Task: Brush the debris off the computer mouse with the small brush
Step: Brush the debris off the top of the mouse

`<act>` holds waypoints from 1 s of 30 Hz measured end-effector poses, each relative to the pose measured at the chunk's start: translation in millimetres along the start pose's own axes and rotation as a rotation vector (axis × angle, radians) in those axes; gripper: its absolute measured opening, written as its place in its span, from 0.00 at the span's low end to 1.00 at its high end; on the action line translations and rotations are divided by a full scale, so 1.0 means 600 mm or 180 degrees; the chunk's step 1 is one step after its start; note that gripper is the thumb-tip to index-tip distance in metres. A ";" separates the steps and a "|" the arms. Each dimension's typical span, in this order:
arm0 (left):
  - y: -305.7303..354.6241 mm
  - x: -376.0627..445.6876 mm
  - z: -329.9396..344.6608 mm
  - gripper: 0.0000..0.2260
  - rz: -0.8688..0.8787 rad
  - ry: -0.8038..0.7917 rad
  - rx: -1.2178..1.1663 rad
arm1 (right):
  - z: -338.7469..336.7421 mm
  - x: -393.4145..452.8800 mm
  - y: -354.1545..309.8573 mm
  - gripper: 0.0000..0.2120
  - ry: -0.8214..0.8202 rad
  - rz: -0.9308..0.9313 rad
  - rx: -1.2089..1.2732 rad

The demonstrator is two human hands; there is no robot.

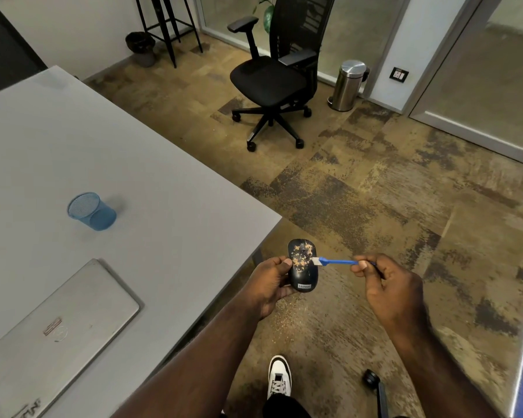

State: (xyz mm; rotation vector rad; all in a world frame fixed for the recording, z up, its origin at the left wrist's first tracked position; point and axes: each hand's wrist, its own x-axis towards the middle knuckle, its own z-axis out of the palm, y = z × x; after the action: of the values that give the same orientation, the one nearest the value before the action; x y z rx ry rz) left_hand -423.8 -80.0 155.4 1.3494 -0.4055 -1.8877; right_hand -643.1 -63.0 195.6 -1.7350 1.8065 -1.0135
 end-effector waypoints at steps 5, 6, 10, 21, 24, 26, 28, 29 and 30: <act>0.001 -0.001 -0.004 0.10 -0.0028 0.0000 0.0060 | -0.003 0.014 0.003 0.07 0.0093 0.0257 0.0107; 0.001 -0.001 -0.005 0.10 -0.0028 0.0005 0.0061 | -0.004 0.015 0.001 0.07 0.0074 0.0313 0.0239; 0.001 0.001 -0.008 0.10 -0.0049 0.0008 0.0121 | 0.000 0.015 -0.003 0.13 -0.0185 0.0428 0.0419; -0.003 0.001 -0.011 0.11 -0.0157 -0.0034 0.0127 | 0.002 0.041 0.012 0.07 -0.0012 0.0738 0.0431; -0.003 0.003 -0.009 0.11 -0.0146 -0.0047 0.0156 | 0.010 0.028 0.007 0.08 -0.0207 0.0656 0.0405; -0.003 0.004 -0.008 0.11 -0.0151 -0.0061 0.0192 | 0.015 0.028 0.005 0.07 -0.0154 0.0710 0.0363; -0.003 0.005 -0.007 0.10 -0.0157 -0.0074 0.0207 | 0.015 0.036 0.008 0.06 0.0008 0.0808 0.0355; -0.003 0.006 -0.007 0.11 -0.0163 -0.0073 0.0197 | 0.014 0.040 0.009 0.06 0.0088 0.0859 0.0359; -0.004 0.007 -0.007 0.11 -0.0168 -0.0072 0.0177 | 0.012 0.043 0.010 0.06 0.0152 0.0898 0.0383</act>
State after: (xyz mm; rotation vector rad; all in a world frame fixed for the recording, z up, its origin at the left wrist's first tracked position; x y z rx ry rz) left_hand -421.2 -80.9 149.5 1.3887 -0.4404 -1.9495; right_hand -644.7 -90.3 191.0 -1.3498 1.9109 -1.0279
